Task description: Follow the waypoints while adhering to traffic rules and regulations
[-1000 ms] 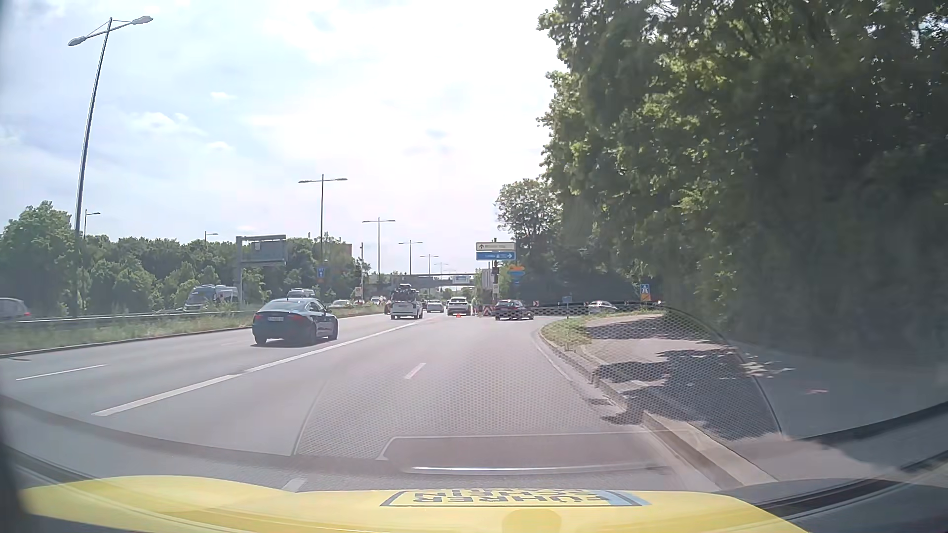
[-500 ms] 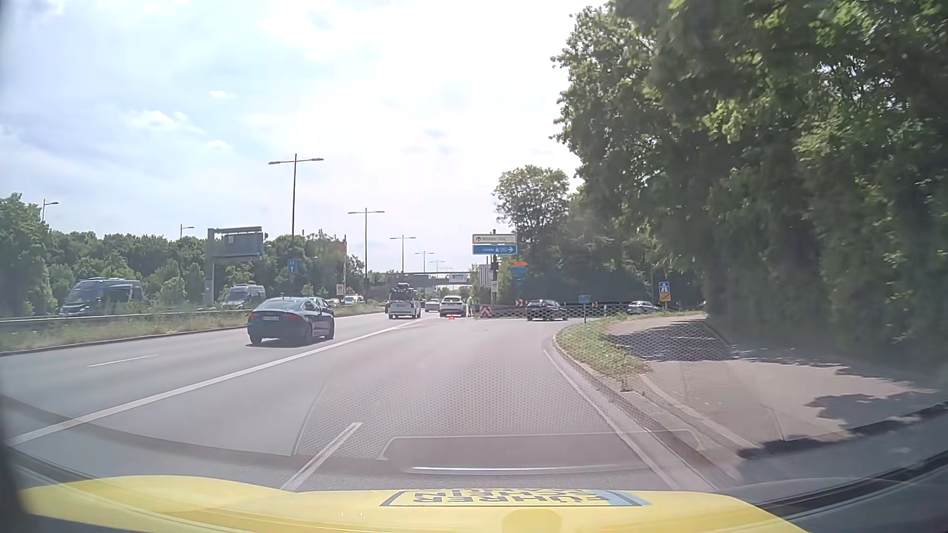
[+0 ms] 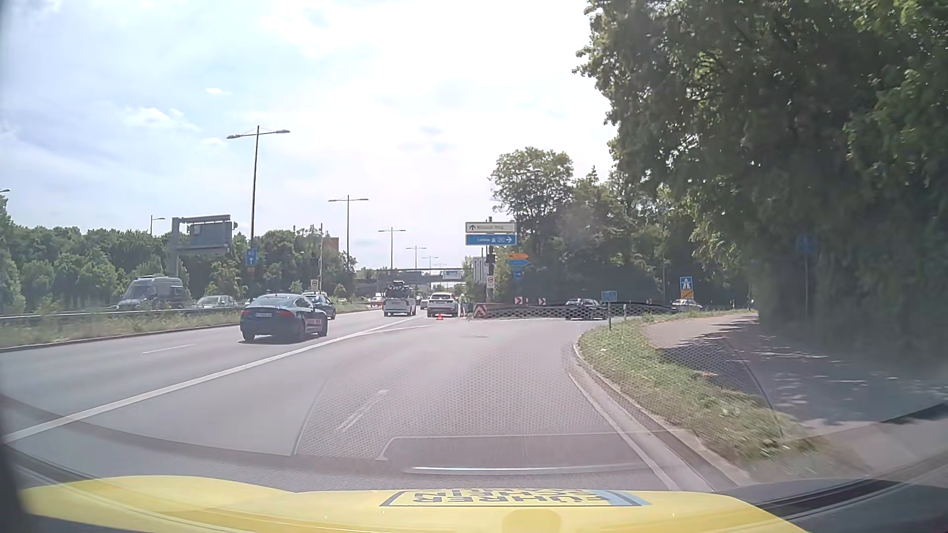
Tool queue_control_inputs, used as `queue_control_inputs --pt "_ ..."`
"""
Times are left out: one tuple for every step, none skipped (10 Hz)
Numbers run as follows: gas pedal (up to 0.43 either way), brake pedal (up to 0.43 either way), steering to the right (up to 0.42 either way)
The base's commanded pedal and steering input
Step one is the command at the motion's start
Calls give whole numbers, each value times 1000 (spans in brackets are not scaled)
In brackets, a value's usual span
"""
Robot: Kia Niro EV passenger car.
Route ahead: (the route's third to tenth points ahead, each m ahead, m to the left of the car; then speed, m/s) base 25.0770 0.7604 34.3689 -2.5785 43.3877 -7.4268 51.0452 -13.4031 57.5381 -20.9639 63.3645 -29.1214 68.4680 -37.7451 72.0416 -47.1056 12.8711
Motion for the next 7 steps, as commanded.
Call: queue_control_inputs --pt "0 0 12" --pt "0 0 11" --pt "0 0 12" --pt "0 0 12" --pt "0 0 15" --pt "0 0 22" --pt "0 0 29"
